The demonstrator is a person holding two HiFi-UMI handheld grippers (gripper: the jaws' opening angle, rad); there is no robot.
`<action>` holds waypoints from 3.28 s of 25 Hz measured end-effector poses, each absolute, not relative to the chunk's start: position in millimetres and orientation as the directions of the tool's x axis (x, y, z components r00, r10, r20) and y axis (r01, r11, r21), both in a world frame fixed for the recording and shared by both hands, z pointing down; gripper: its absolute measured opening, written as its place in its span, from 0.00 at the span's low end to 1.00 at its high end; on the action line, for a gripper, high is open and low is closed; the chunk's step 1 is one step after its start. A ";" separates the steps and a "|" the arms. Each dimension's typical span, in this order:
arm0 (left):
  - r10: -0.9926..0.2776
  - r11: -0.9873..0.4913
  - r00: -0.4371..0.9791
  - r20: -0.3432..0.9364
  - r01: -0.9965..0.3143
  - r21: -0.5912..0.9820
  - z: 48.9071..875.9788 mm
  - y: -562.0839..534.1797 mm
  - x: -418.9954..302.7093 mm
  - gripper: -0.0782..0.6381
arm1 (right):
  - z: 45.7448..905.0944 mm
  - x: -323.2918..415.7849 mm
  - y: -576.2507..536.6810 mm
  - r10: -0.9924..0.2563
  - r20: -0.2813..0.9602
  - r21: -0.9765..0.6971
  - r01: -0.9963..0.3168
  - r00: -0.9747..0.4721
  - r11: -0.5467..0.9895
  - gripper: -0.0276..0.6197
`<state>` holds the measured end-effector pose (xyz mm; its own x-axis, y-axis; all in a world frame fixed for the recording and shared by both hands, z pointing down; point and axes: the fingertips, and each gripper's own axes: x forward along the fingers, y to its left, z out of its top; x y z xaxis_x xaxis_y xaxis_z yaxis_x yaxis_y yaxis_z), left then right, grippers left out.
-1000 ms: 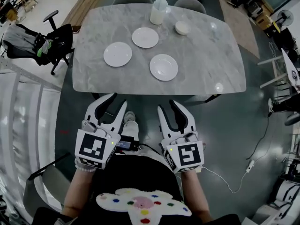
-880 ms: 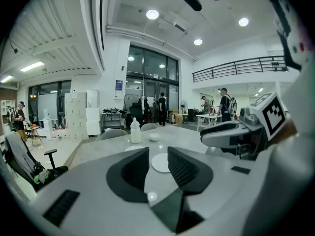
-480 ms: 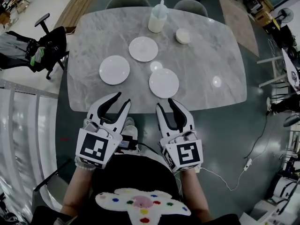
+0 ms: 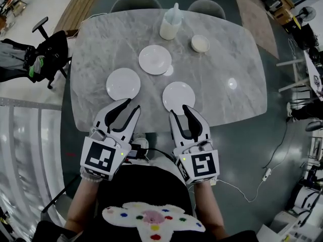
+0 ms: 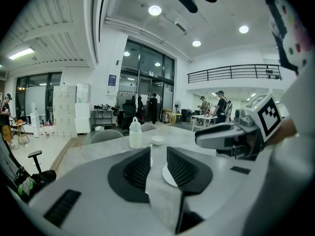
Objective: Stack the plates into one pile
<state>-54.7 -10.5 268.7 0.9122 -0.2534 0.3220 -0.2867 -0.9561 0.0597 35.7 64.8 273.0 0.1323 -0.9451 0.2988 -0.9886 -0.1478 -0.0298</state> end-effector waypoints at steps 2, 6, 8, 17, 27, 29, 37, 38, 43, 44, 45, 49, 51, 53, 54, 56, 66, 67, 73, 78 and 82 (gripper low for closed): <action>-0.248 -0.956 0.911 0.329 -0.286 0.072 272.5 -14.4 -53.8 0.26 | 274.0 36.3 60.7 -0.946 0.294 -0.034 -0.988 0.133 -0.150 0.24; -0.241 -0.953 0.908 0.344 -0.288 0.092 278.2 -17.3 -57.2 0.26 | 274.5 33.7 57.3 -0.945 0.295 -0.046 -0.986 0.139 -0.160 0.24; -0.238 -0.953 0.907 0.347 -0.287 0.099 281.6 -18.1 -57.7 0.26 | 276.9 32.7 56.8 -0.944 0.298 -0.043 -0.986 0.141 -0.161 0.24; -0.204 -0.954 0.912 0.356 -0.268 0.138 293.0 -7.6 -49.0 0.26 | 288.9 41.0 73.7 -0.930 0.328 -0.045 -0.981 0.165 -0.190 0.24; -0.188 -0.942 0.899 0.395 -0.279 0.186 308.8 2.4 -34.5 0.24 | 299.1 56.2 77.5 -0.930 0.344 -0.061 -0.985 0.133 -0.164 0.24; -0.186 -0.939 0.898 0.399 -0.282 0.198 311.9 4.3 -28.8 0.24 | 302.4 59.8 78.1 -0.928 0.349 -0.068 -0.985 0.127 -0.160 0.24; -0.150 -0.930 0.887 0.437 -0.277 0.243 334.7 12.0 -7.0 0.24 | 320.9 75.5 83.1 -0.918 0.380 -0.093 -0.983 0.111 -0.157 0.24; -0.144 -0.926 0.886 0.442 -0.278 0.256 338.4 13.3 -4.5 0.24 | 323.3 77.0 84.1 -0.917 0.384 -0.096 -0.983 0.110 -0.158 0.24; -0.118 -0.906 0.876 0.468 -0.288 0.310 359.4 18.0 8.8 0.24 | 335.6 85.2 87.5 -0.910 0.400 -0.106 -0.981 0.107 -0.161 0.24; -0.113 -0.901 0.874 0.472 -0.290 0.322 363.7 18.7 11.1 0.24 | 338.6 86.6 88.5 -0.909 0.403 -0.107 -0.981 0.107 -0.163 0.24; -0.107 -0.897 0.873 0.476 -0.291 0.333 367.9 19.5 13.0 0.24 | 341.7 87.7 89.6 -0.907 0.408 -0.109 -0.980 0.107 -0.164 0.24; -0.068 -0.871 0.869 0.490 -0.291 0.396 385.2 23.9 20.3 0.24 | 352.4 91.4 93.0 -0.899 0.425 -0.121 -0.978 0.105 -0.171 0.24; -0.049 -0.853 0.867 0.497 -0.295 0.430 394.3 26.3 24.3 0.24 | 356.4 93.5 94.1 -0.897 0.430 -0.127 -0.976 0.105 -0.175 0.24; -0.033 -0.836 0.864 0.502 -0.299 0.460 403.6 29.1 27.7 0.24 | 360.6 95.3 95.9 -0.894 0.435 -0.132 -0.975 0.106 -0.180 0.24; -0.025 -0.828 0.863 0.505 -0.301 0.473 408.1 30.5 29.3 0.24 | 362.8 96.0 97.1 -0.892 0.439 -0.135 -0.974 0.107 -0.183 0.24; -0.009 -0.813 0.860 0.511 -0.304 0.496 417.0 33.6 32.2 0.24 | 366.6 97.0 99.3 -0.889 0.444 -0.140 -0.972 0.109 -0.189 0.24; 0.044 -0.747 0.831 0.554 -0.340 0.571 457.9 44.1 42.4 0.24 | 379.4 106.1 108.3 -0.877 0.466 -0.158 -0.965 0.116 -0.211 0.24; 0.047 -0.741 0.829 0.558 -0.346 0.576 461.5 44.8 42.9 0.24 | 380.4 107.0 109.0 -0.876 0.468 -0.160 -0.964 0.116 -0.213 0.24; 0.061 -0.705 0.807 0.587 -0.381 0.598 482.9 50.2 46.2 0.25 | 386.5 113.0 112.0 -0.872 0.476 -0.169 -0.961 0.114 -0.218 0.24; 0.075 -0.621 0.796 0.601 -0.434 0.653 500.8 55.1 48.8 0.25 | 391.8 117.8 114.9 -0.867 0.485 -0.177 -0.958 0.114 -0.225 0.24; 0.069 -0.582 0.781 0.620 -0.473 0.661 510.8 55.3 48.8 0.25 | 395.1 120.6 116.0 -0.866 0.488 -0.184 -0.956 0.112 -0.228 0.24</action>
<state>48.8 55.3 510.8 0.7811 0.0693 0.6205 -0.4733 -0.5825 0.6609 120.6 116.0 395.1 0.1125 -0.8655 0.4881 -0.9561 -0.2279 -0.1839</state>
